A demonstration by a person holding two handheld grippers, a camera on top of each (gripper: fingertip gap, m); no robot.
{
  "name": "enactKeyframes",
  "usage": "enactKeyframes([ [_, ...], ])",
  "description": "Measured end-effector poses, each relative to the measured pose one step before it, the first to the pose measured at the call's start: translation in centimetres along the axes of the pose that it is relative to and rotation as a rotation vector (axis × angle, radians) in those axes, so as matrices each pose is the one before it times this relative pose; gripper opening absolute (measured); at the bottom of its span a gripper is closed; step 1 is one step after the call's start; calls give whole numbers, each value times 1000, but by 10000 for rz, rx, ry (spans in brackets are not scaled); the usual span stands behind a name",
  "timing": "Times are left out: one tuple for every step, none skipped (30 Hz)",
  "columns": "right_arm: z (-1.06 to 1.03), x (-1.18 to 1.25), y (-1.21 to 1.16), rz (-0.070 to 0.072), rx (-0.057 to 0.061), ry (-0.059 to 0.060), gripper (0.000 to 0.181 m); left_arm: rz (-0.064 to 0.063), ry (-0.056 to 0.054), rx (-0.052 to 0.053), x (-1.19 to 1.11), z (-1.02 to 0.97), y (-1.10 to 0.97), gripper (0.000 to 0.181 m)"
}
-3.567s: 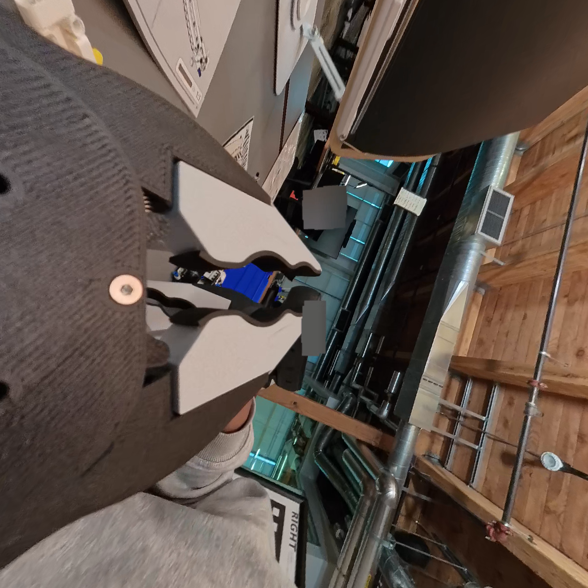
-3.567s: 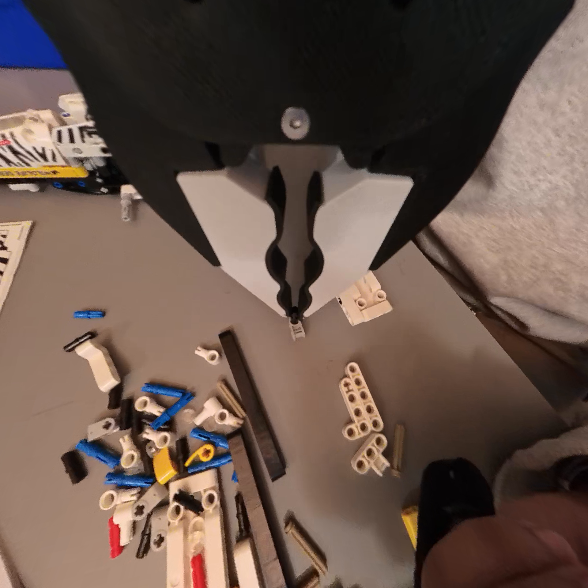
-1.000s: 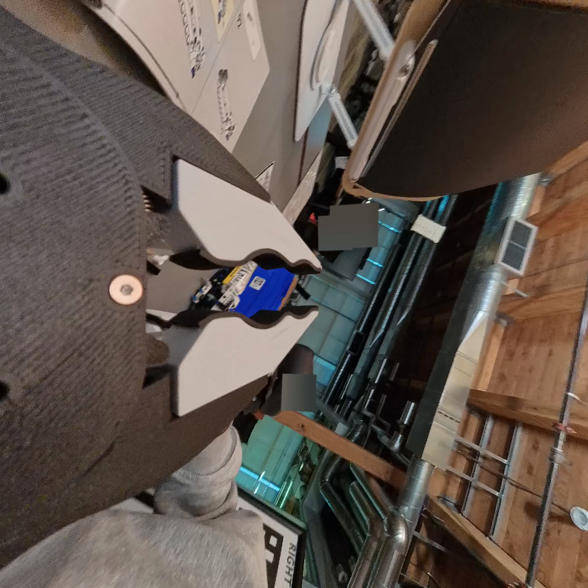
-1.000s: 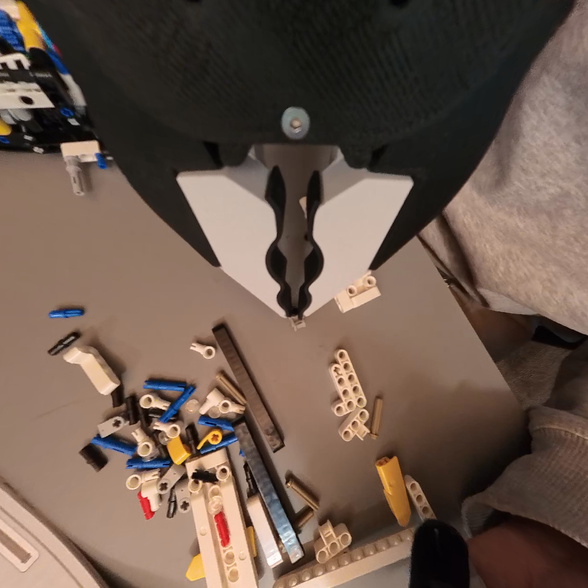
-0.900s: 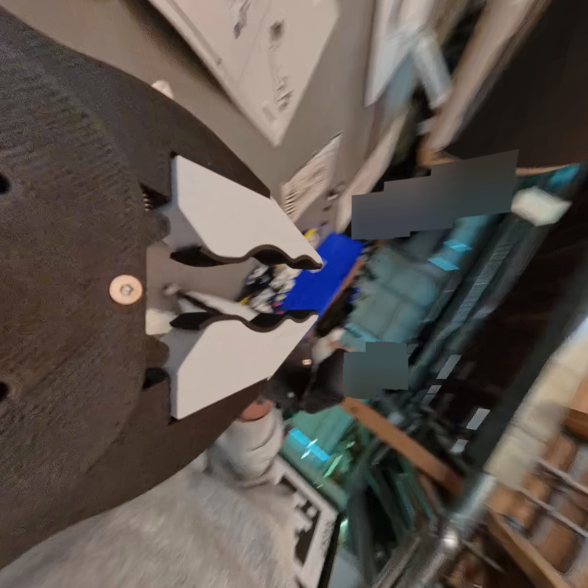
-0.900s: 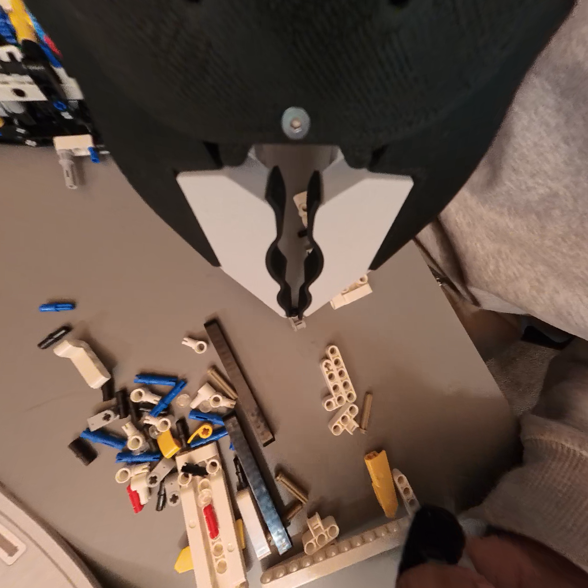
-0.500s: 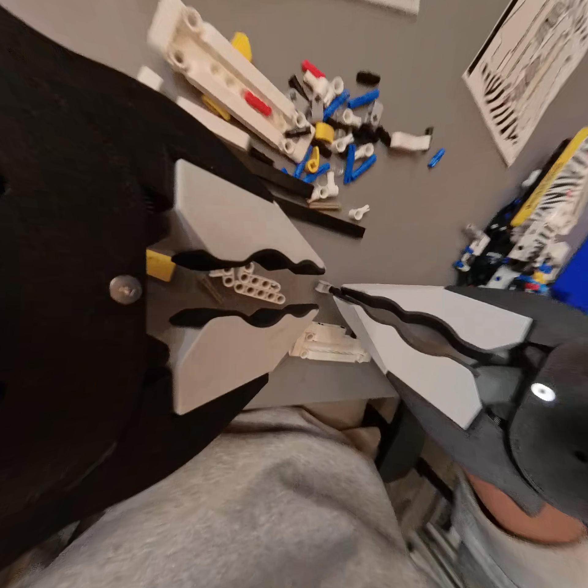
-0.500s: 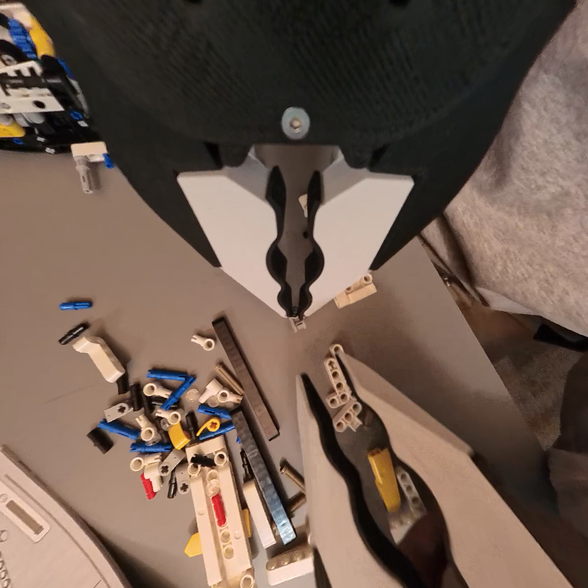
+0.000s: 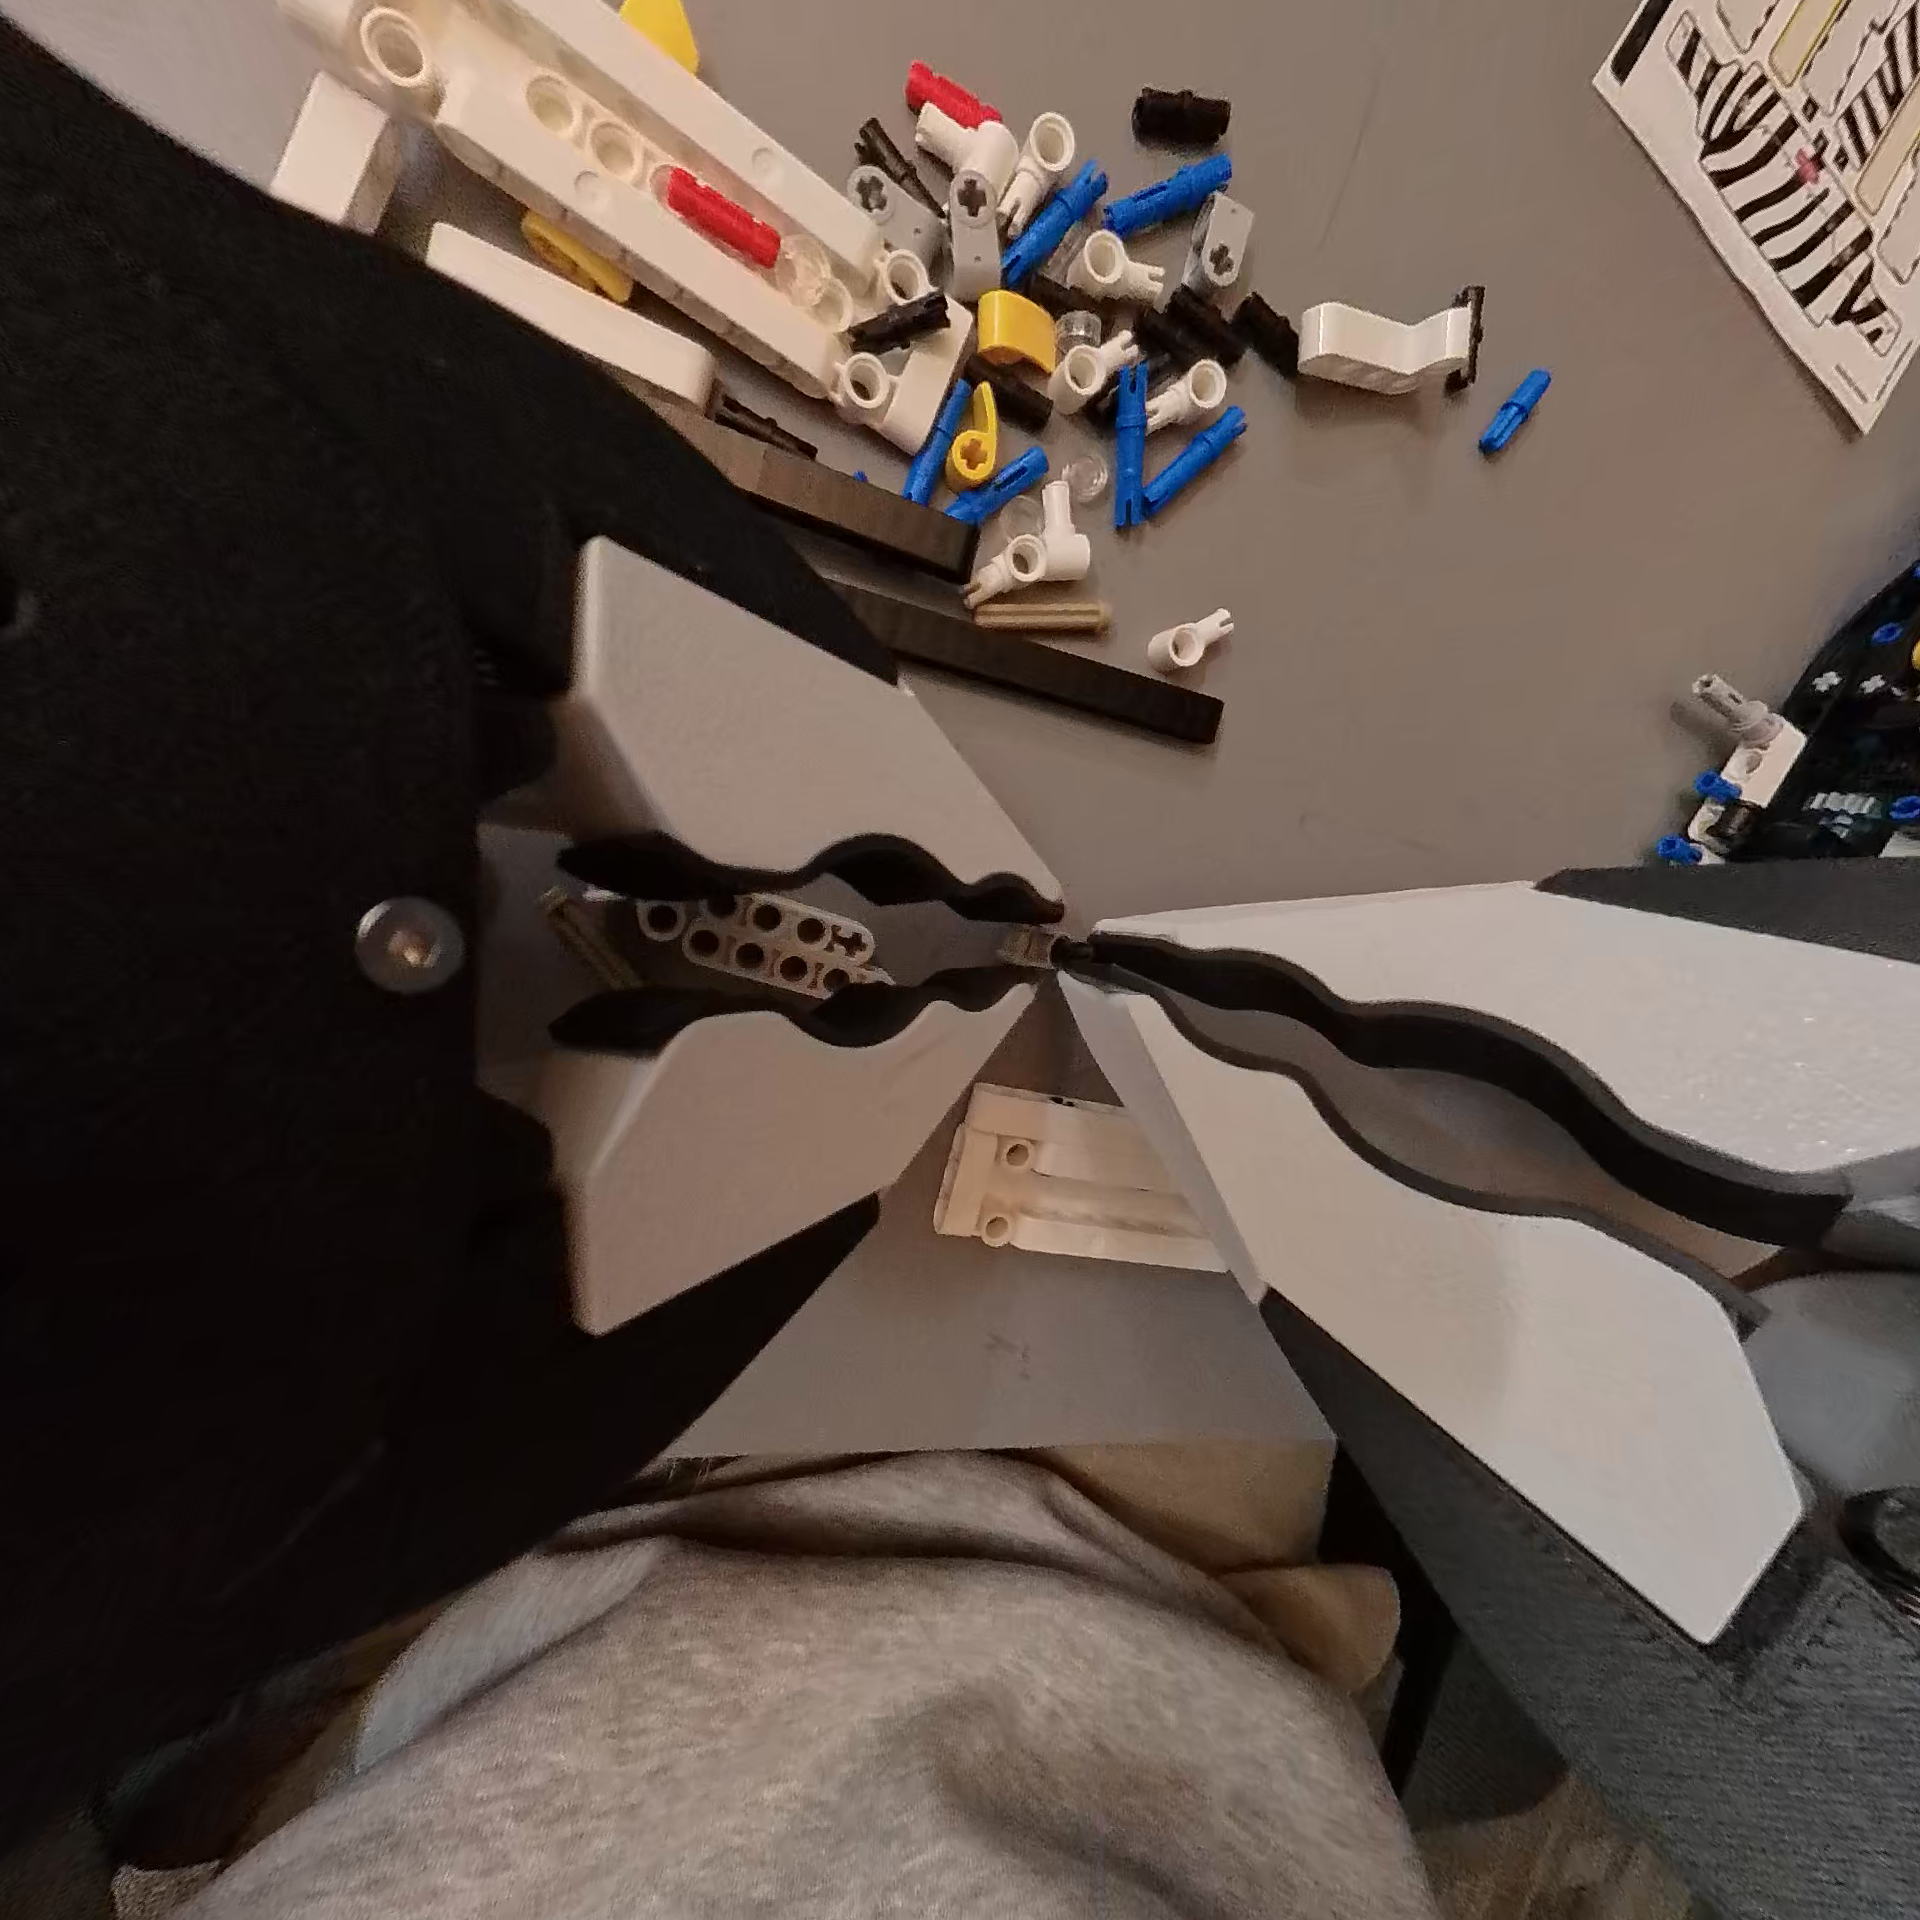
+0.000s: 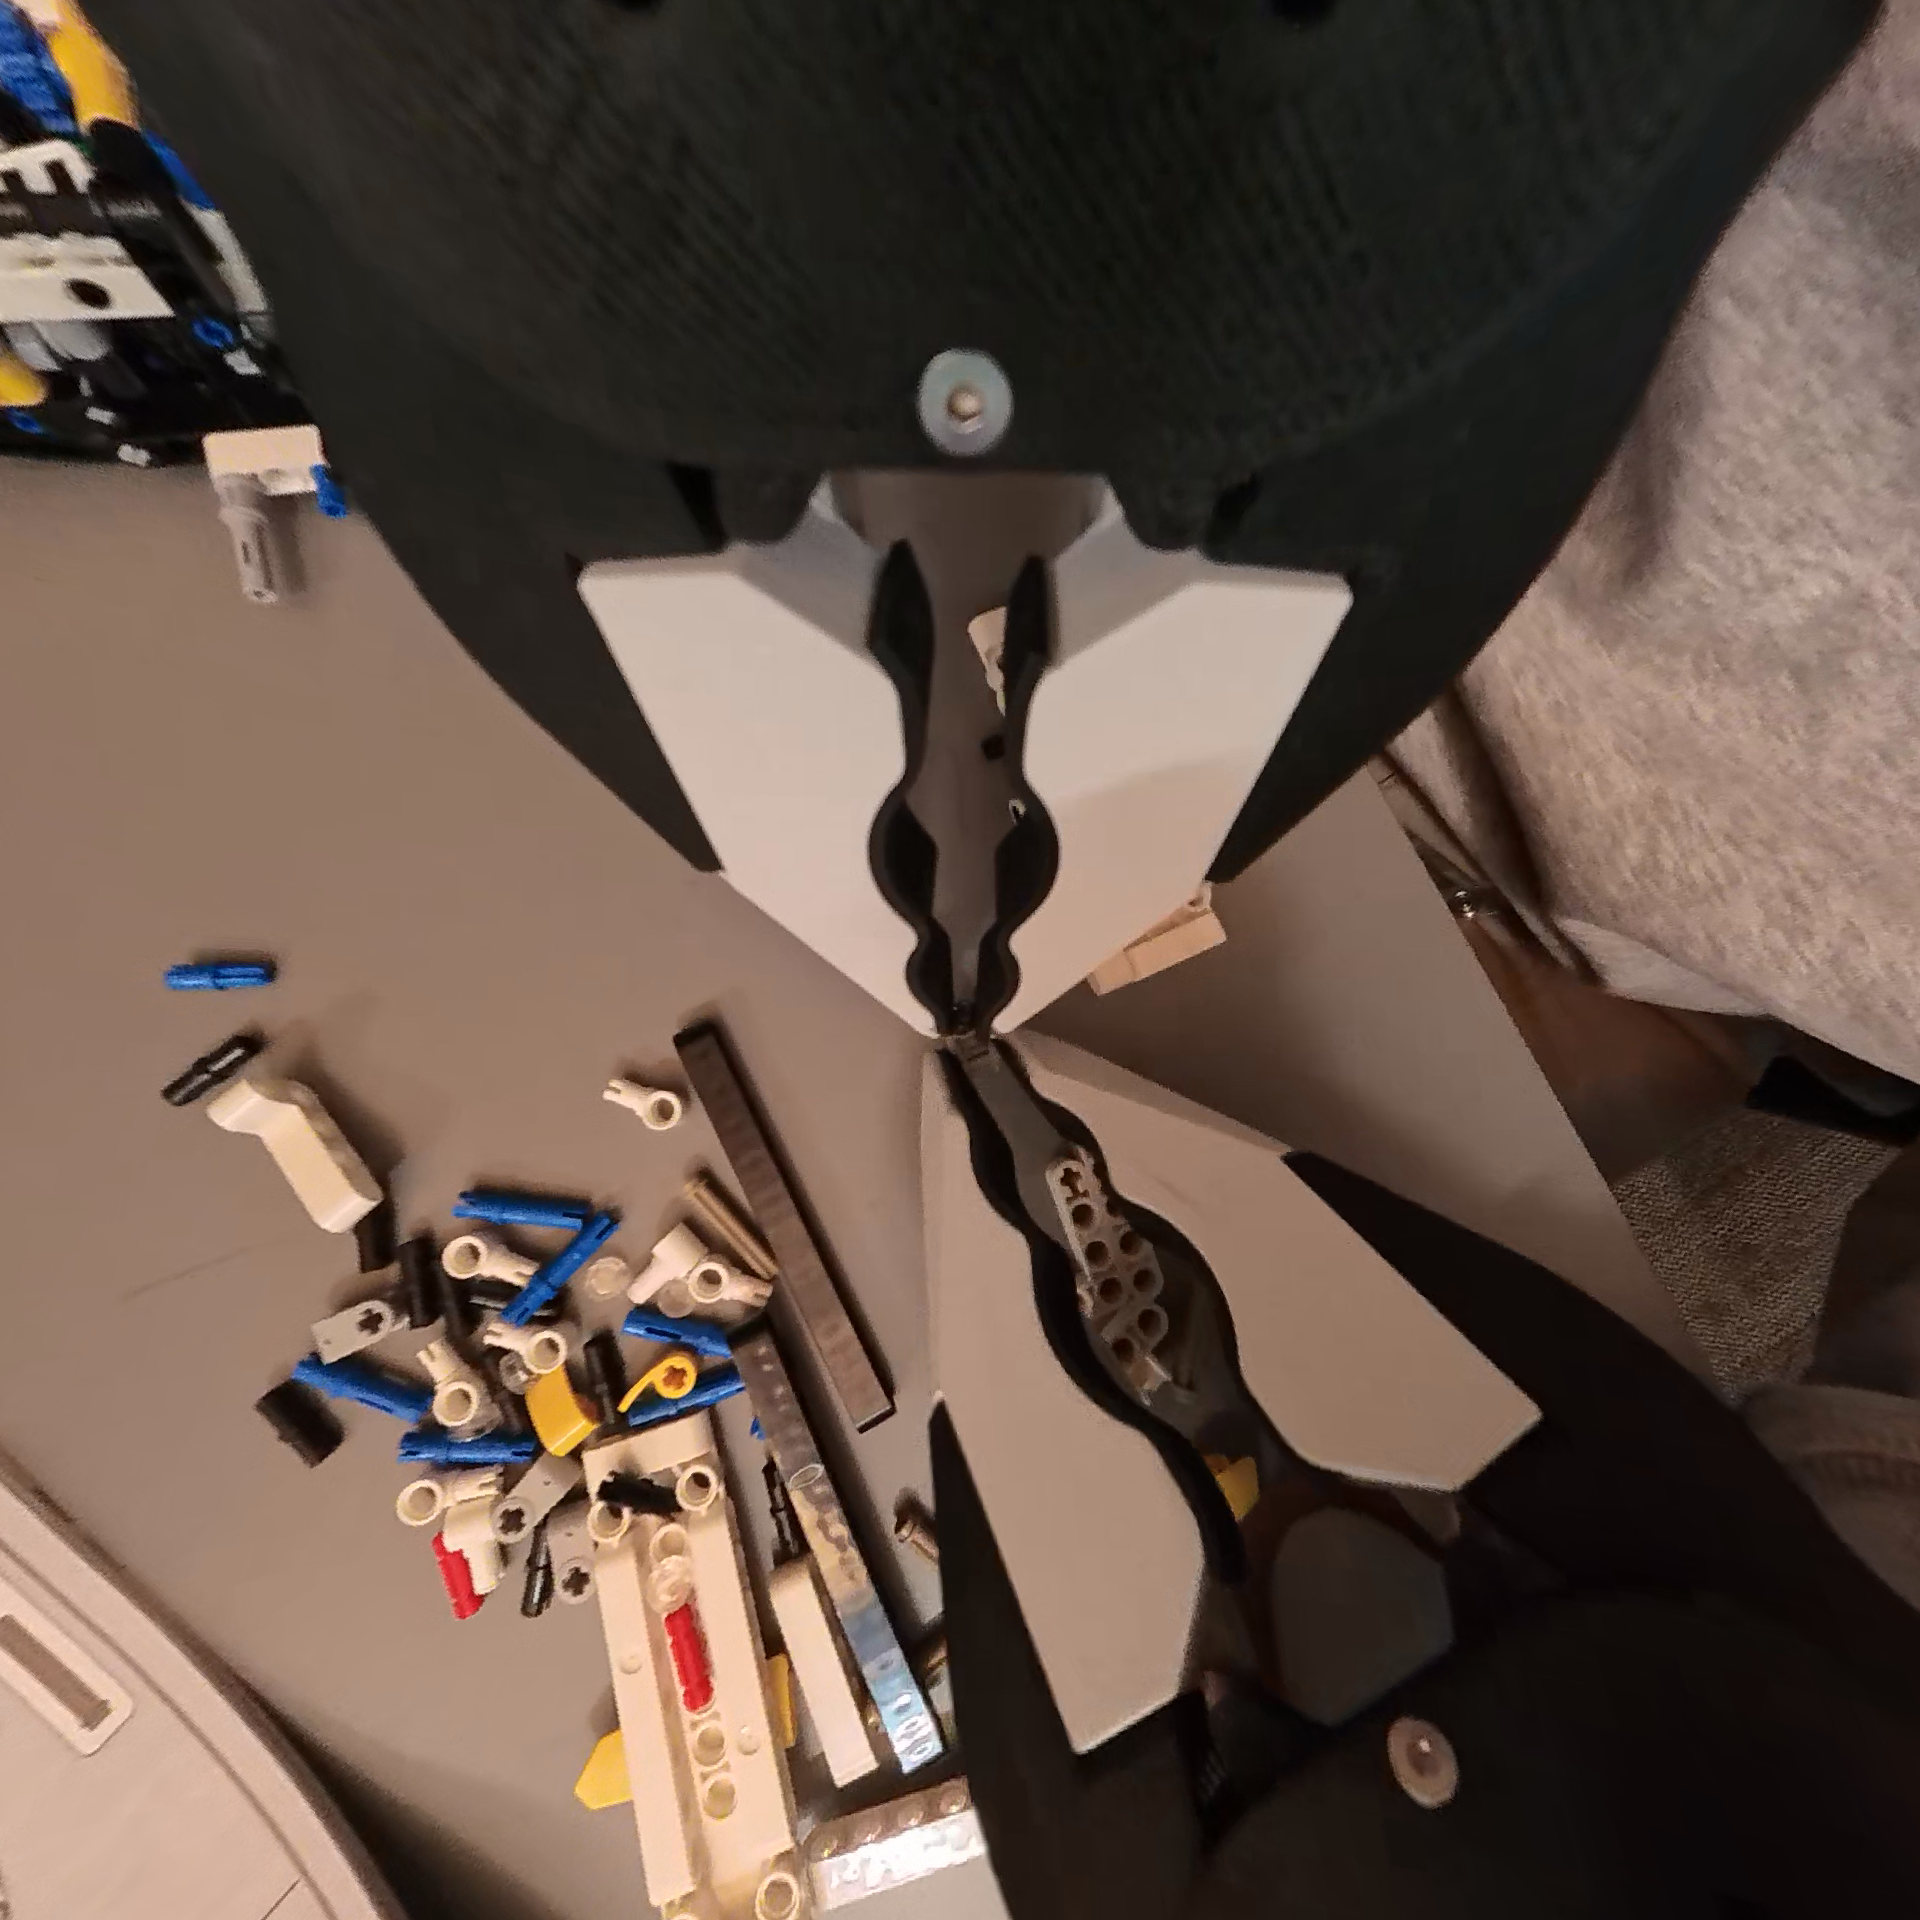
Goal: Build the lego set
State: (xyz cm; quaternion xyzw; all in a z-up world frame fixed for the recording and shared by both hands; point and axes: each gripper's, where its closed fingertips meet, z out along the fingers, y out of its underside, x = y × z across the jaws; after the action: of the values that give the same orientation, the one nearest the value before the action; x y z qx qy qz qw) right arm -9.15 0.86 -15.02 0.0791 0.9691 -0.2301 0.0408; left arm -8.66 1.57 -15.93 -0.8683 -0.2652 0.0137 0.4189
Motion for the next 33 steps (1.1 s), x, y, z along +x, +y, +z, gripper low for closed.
enactKeyframes([
  [20, -19, -17, 8, 9, -10, 2, -47, 48, 7, 8, -48, 25, 6],
  [7, -41, -22, 27, 18, -37, 2, 1, 21, -5, 16, -45, 54, 6],
  [26, -24, 25, 31, 3, -35, 2, 44, -18, -10, 4, -24, 46, 5],
  [42, -11, 56, 31, -5, -36, 2, 44, -42, -27, -24, -12, 50, 5],
  [15, -21, 16, 46, 34, -44, 2, 42, -30, -35, -4, 16, 31, 5],
  [-18, 2, 4, 52, 35, -43, 2, 30, -25, -37, -5, -1, 56, 5],
  [-25, -17, 19, 53, 25, -50, 2, 15, -17, -31, -12, -19, 46, 5],
  [-6, -18, 3, 53, 40, -52, 2, 0, -6, -22, 0, -18, 34, 5],
  [-7, -30, 13, 45, 36, -43, 2, -9, -6, -27, 7, -5, 28, 5],
  [-2, -17, 10, 37, 35, -23, 2, -8, -10, -28, -5, -6, 41, 5],
  [-9, -15, -5, 5, 26, -5, 2, -3, -11, -34, 0, -3, 32, 5],
  [5, -15, -20, -18, 29, 7, 2, 11, -15, -47, 12, -3, 47, 5],
  [11, -20, -41, -37, 27, 20, 2, 3, -11, -39, 6, -9, 43, 6],
  [11, -48, -24, -54, 8, 21, 2, -21, 4, -58, 11, -16, 69, 6],
  [8, -47, -37, -70, 3, 23, 2, -28, 14, -71, 29, -18, 93, 6],
  [14, -45, -44, -75, 9, 36, 2, -17, -3, -67, 17, -11, 75, 6],
  [22, -3, -45, -74, -2, 54, 2, 13, -5, -31, 4, -13, 55, 6],
  [16, 44, -19, -74, -21, 72, 2, 18, 6, 25, 5, -8, -22, 6],
  [32, 30, -19, -46, -26, 46, 2, 13, 17, 34, 13, -8, -17, 6],
  [14, -14, -13, -12, -37, 12, 2, 14, 13, 18, 3, -11, -4, 6],
  [19, -38, -35, -37, -32, 13, 2, 23, 4, 20, 3, -20, -5, 6],
  [10, -39, -46, -72, -4, 43, 2, 23, 5, 22, 7, -5, -6, 5],
  [-5, -27, -88, -77, 34, 49, 2, -2, 6, 27, -9, -9, -16, 5],
  [7, -51, -58, -34, 16, 15, 2, -21, 25, 34, -6, -28, -12, 5],
  [44, -8, 48, 13, -45, 1, 2, -31, 28, 34, -8, -9, -21, 5],
  [-4, 20, 17, 44, -35, -11, 2, -30, 22, 20, -6, -12, -19, 5],
  [10, 10, 75, 44, -77, -27, 2, -12, 8, 18, -3, -6, -14, 5],
  [41, -19, 27, 4, -30, -20, 2, -6, 16, 22, -1, -11, -13, 5],
  [33, -21, -30, -24, 11, 10, 2, -13, 19, 15, 13, -8, -10, 5],
  [3, -14, -9, -29, -27, 31, 2, -15, 10, 6, -1, -5, -7, 5],
  [16, -4, -10, -47, -53, 46, 2, -7, 0, -5, -1, 13, 4, 5],
  [26, -14, -19, -79, -54, 67, 2, -2, -9, -3, -4, -2, -8, 5],
  [33, -10, -32, -110, -61, 85, 2, -14, -10, -13, -23, 2, 16, 5],
])
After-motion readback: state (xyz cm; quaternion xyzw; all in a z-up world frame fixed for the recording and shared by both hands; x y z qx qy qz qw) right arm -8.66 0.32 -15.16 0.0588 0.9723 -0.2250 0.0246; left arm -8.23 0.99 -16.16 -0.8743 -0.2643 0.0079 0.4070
